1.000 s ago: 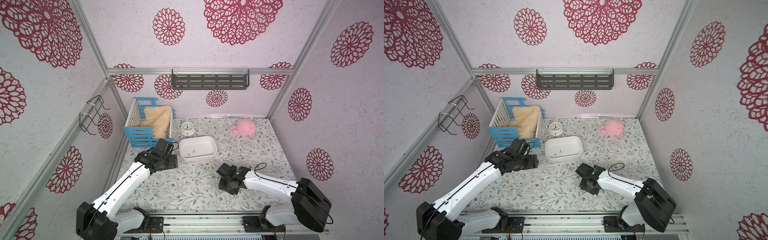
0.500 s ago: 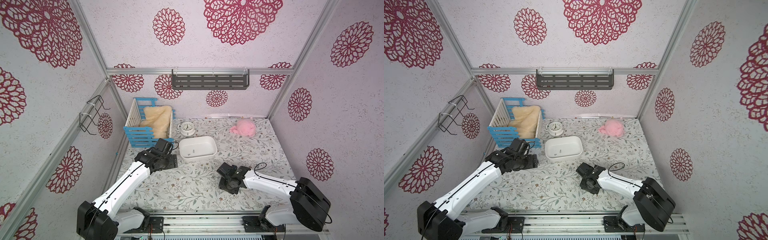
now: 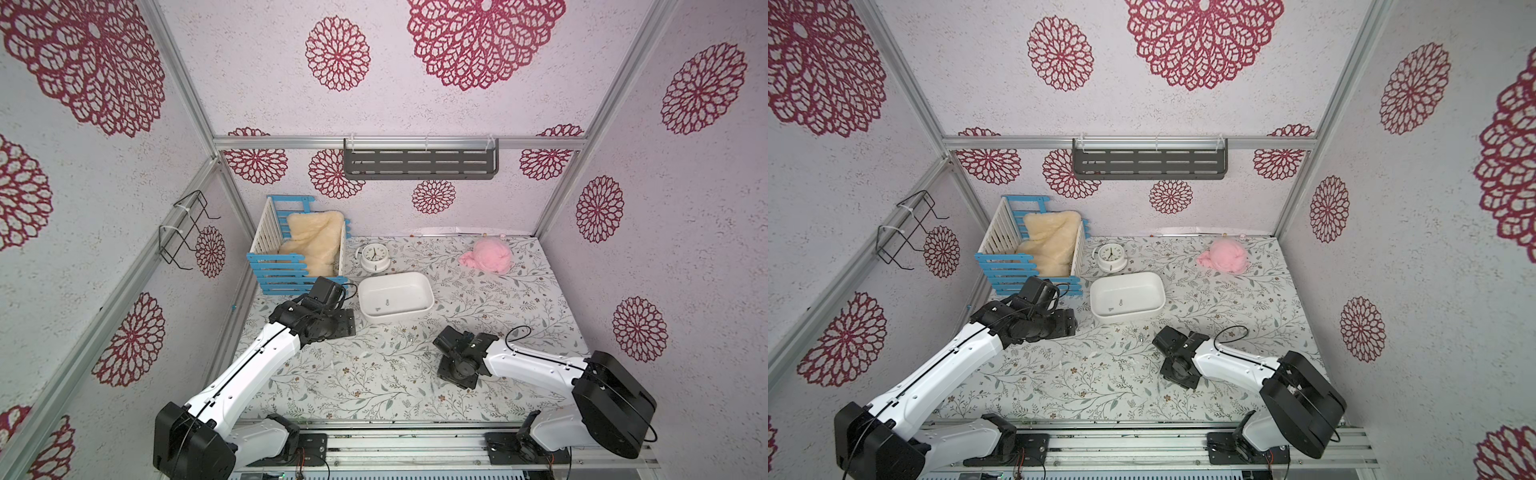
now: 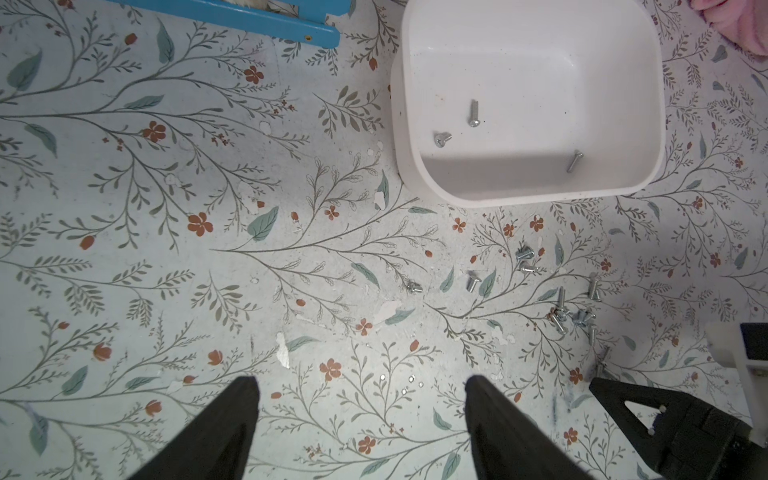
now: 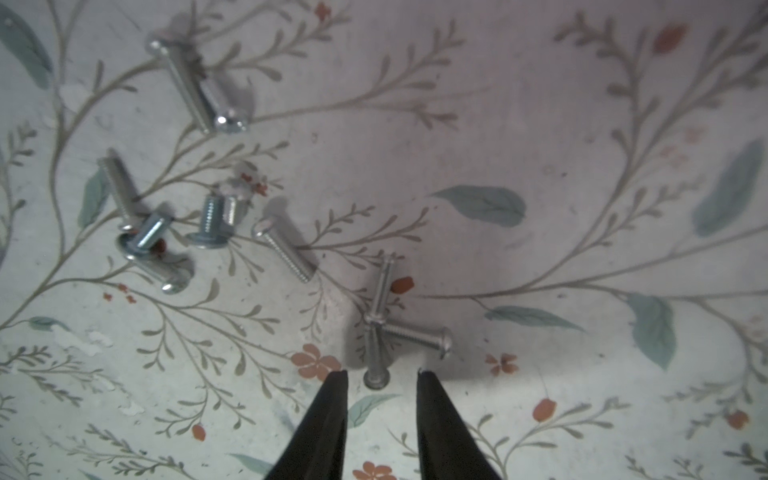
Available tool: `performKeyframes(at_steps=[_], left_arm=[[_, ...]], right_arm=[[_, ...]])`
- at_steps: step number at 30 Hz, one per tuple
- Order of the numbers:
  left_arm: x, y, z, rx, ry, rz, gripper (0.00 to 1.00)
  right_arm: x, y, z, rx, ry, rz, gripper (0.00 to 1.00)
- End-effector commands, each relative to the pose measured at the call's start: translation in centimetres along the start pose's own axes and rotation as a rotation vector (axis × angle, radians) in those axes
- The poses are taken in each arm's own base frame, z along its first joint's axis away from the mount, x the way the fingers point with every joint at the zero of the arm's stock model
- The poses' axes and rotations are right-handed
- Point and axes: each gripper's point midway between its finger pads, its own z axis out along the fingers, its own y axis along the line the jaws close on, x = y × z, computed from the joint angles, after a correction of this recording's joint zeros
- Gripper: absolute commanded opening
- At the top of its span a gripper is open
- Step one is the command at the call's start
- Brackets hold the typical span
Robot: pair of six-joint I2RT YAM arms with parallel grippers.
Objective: Put the screws on the desktop into the storage box
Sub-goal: Pick up the screw from the center of the board.
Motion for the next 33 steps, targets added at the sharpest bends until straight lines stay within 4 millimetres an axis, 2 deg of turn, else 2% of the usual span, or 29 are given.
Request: performKeyframes(at_steps=[1,12,33], left_arm=[[0.1,0.3,-0.1,-0.004,0.003,-0.006,0.83],[0.3,0.5,0.1,-0.007,0.011,-0.007,0.84],[0.4,0.6,0.2,-0.007,0.017,-0.008,0.83]], right_arm=[[-0.4,0.1,0.4,-0.003,-0.003,-0.007,0.31],[-0.9,0.1,1.1,0.001,0.006,-0.014,0.30],[-0.5,-0.1,2.1,0.016,0.032,-0.027,0.16]])
